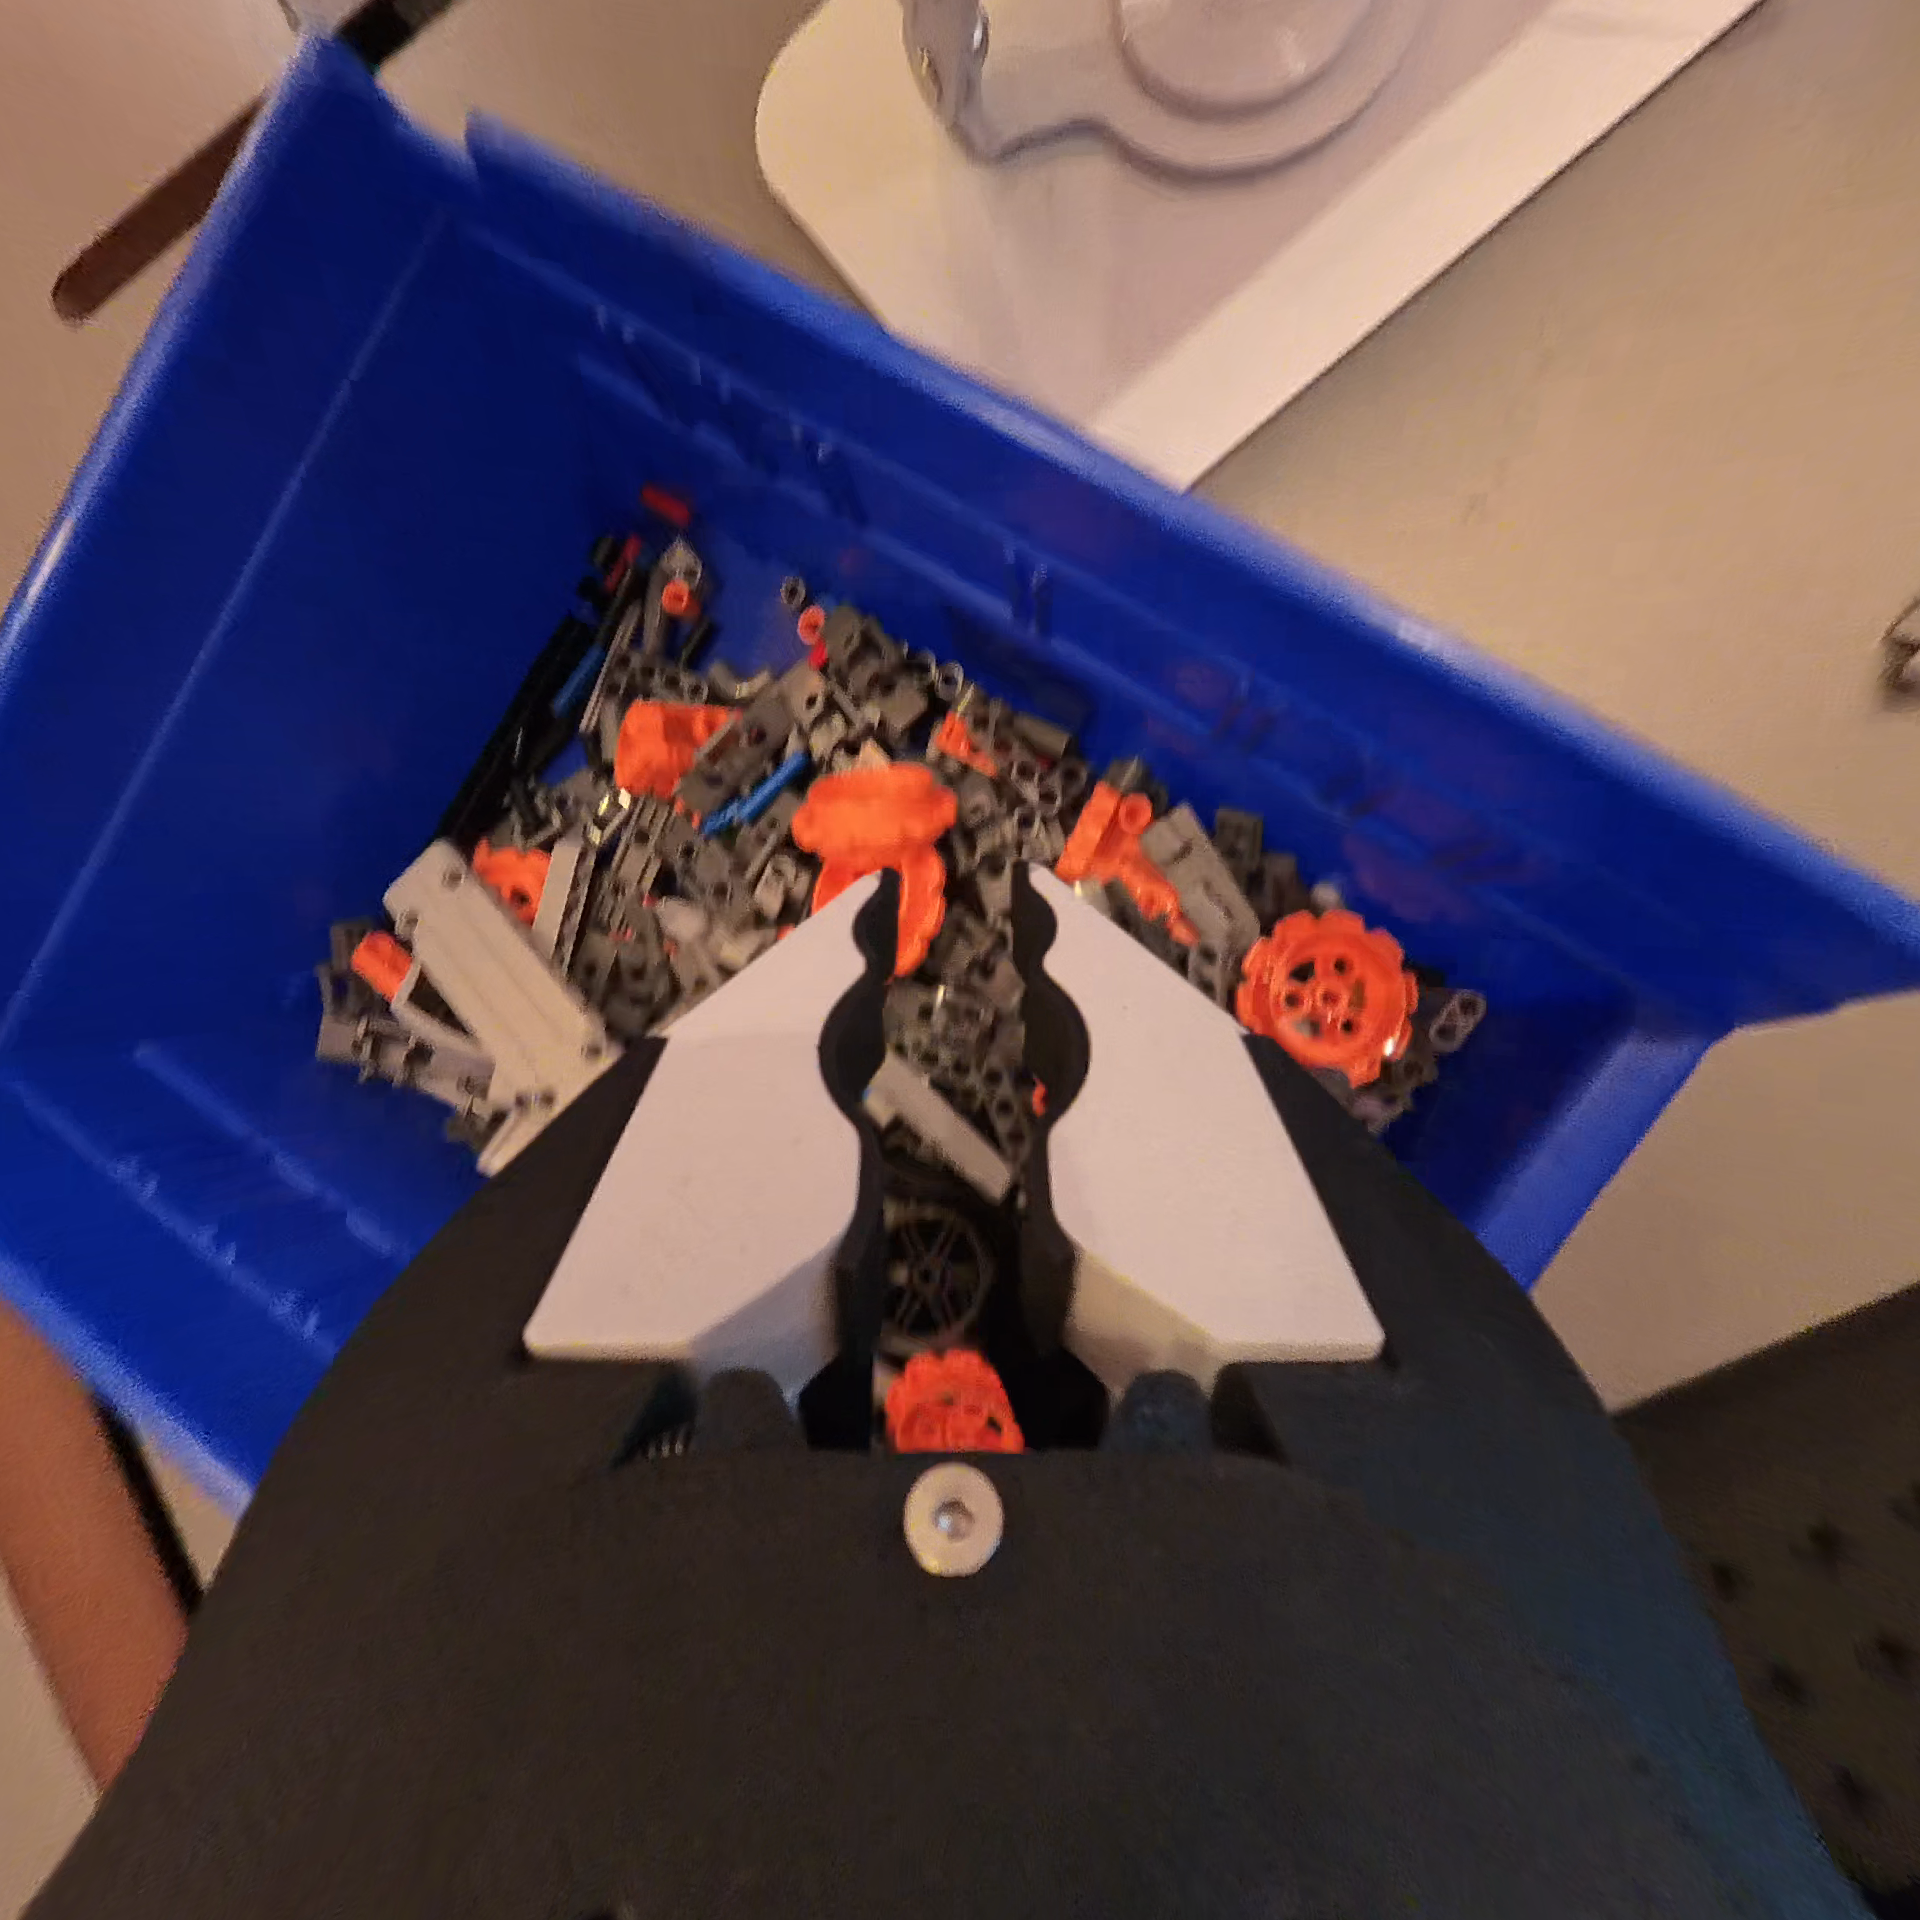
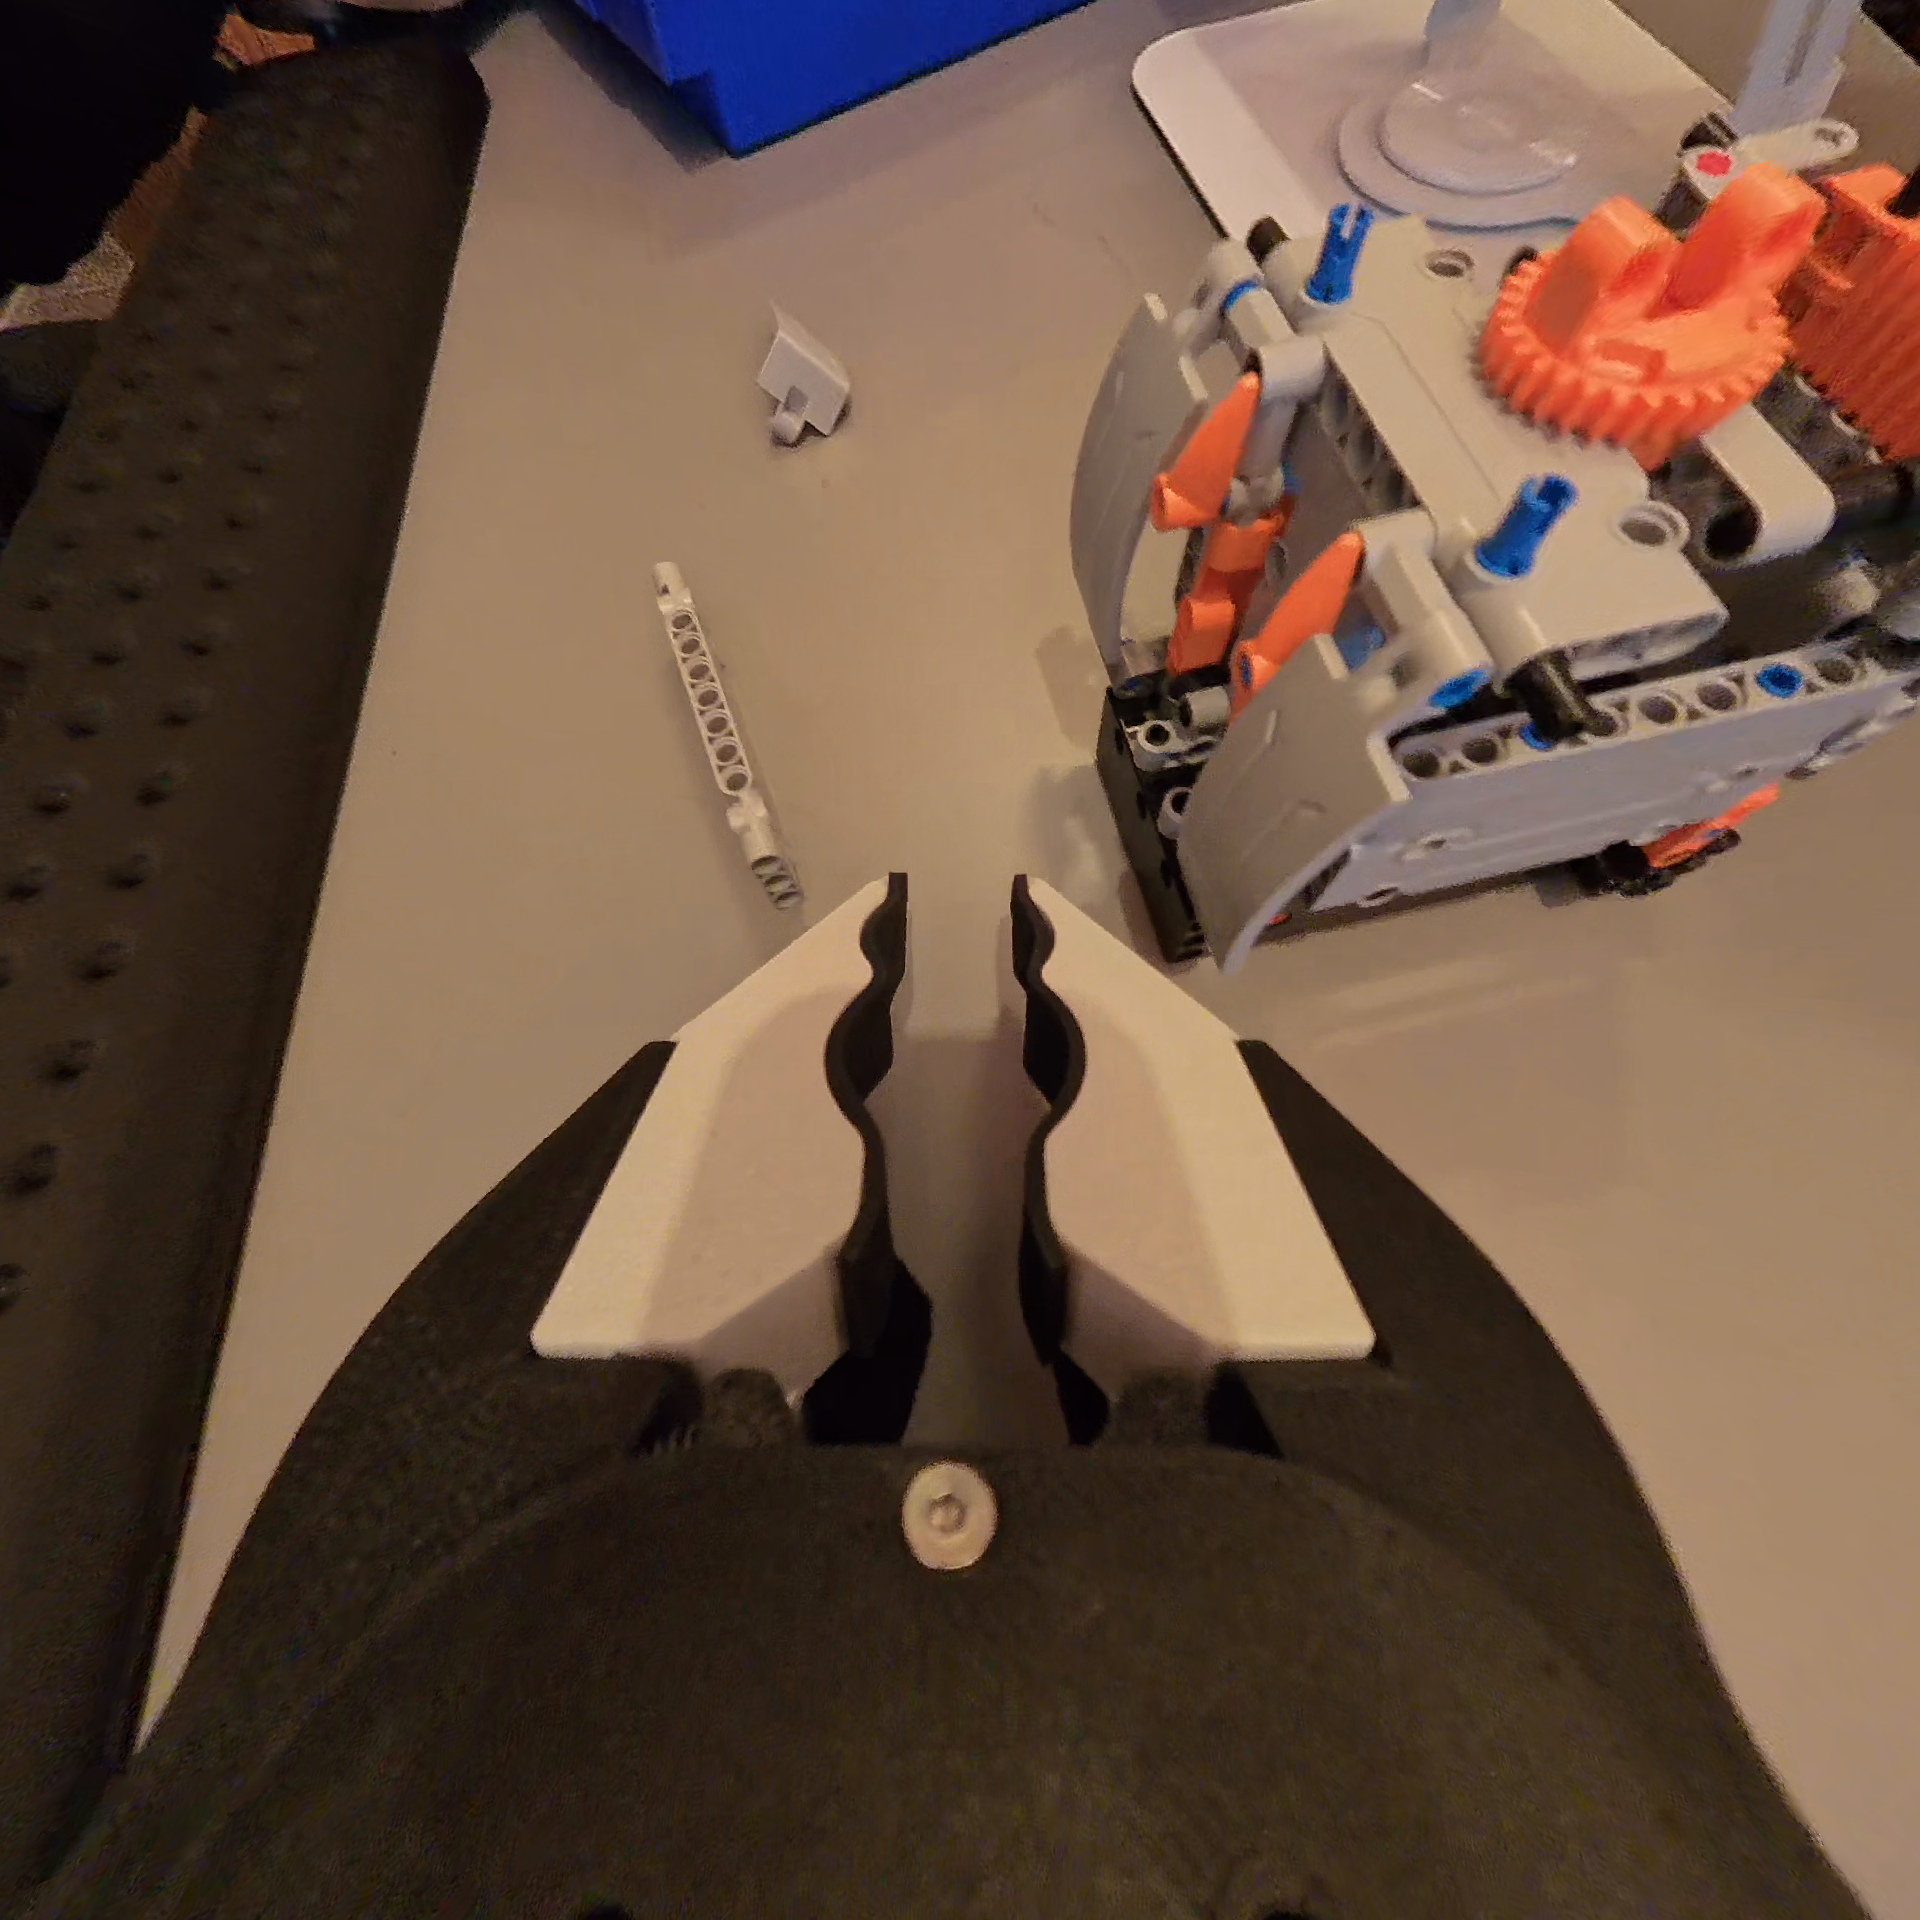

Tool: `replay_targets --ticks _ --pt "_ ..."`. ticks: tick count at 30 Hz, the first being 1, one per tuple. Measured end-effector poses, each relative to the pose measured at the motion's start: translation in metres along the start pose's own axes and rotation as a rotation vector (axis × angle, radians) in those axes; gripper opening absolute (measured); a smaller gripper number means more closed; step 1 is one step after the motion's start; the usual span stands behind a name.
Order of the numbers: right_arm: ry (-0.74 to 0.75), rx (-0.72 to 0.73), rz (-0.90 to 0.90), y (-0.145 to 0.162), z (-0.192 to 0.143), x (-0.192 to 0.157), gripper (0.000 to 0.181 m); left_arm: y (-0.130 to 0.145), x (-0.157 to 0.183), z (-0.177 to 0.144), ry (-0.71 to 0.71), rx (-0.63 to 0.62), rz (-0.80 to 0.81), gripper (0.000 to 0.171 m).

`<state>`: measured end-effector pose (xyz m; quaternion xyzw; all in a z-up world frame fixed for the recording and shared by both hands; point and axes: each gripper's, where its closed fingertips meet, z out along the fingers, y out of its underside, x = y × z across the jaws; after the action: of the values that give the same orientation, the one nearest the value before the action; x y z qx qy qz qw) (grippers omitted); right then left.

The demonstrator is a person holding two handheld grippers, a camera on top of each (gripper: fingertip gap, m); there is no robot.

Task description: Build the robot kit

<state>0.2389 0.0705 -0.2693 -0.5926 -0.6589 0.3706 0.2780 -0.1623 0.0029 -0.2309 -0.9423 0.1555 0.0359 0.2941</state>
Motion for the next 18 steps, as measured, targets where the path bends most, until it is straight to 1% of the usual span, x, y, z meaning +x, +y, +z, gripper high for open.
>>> replay_targets --ticks 1,2,4,6,8,9,10,11,13,15,18 --pt "0.004 0.0 0.003 0.001 0.0 0.002 0.018 -0.005 0.002 0.006 0.016 0.002 0.005 0.022" --pt "0.005 0.003 0.007 0.002 -0.001 0.003 0.018 -0.005 0.003 0.013 0.024 -0.028 0.013 0.024" --pt "0.006 0.009 0.015 0.002 -0.002 0.004 0.018 -0.003 -0.004 0.026 -0.004 -0.084 0.023 0.029" --pt "0.012 0.005 0.017 0.004 -0.003 0.006 0.018 0.002 -0.008 0.036 0.001 -0.128 0.008 0.031" --pt "0.017 0.002 0.022 0.006 -0.004 0.008 0.018 0.006 -0.015 0.04 -0.016 -0.143 0.003 0.027" --pt "0.021 0.004 0.021 0.006 -0.005 0.009 0.018 0.009 -0.018 0.041 -0.028 -0.15 0.01 0.021" --pt "0.023 0.005 0.021 0.006 -0.005 0.01 0.017 0.011 -0.021 0.041 -0.044 -0.159 0.011 0.011" --pt "0.026 0.006 0.021 0.007 -0.006 0.01 0.017 0.016 -0.026 0.042 -0.075 -0.184 0.018 0.011" --pt "0.031 0.012 0.018 0.006 -0.008 0.011 0.017 0.027 -0.033 0.043 -0.11 -0.236 0.028 0.0" --pt "0.036 0.016 0.015 0.005 -0.009 0.012 0.017 0.029 -0.042 0.04 -0.141 -0.248 0.012 0.0" --pt "0.04 0.015 0.013 0.006 -0.01 0.013 0.017 0.022 -0.059 0.03 -0.188 -0.214 -0.021 0.001"
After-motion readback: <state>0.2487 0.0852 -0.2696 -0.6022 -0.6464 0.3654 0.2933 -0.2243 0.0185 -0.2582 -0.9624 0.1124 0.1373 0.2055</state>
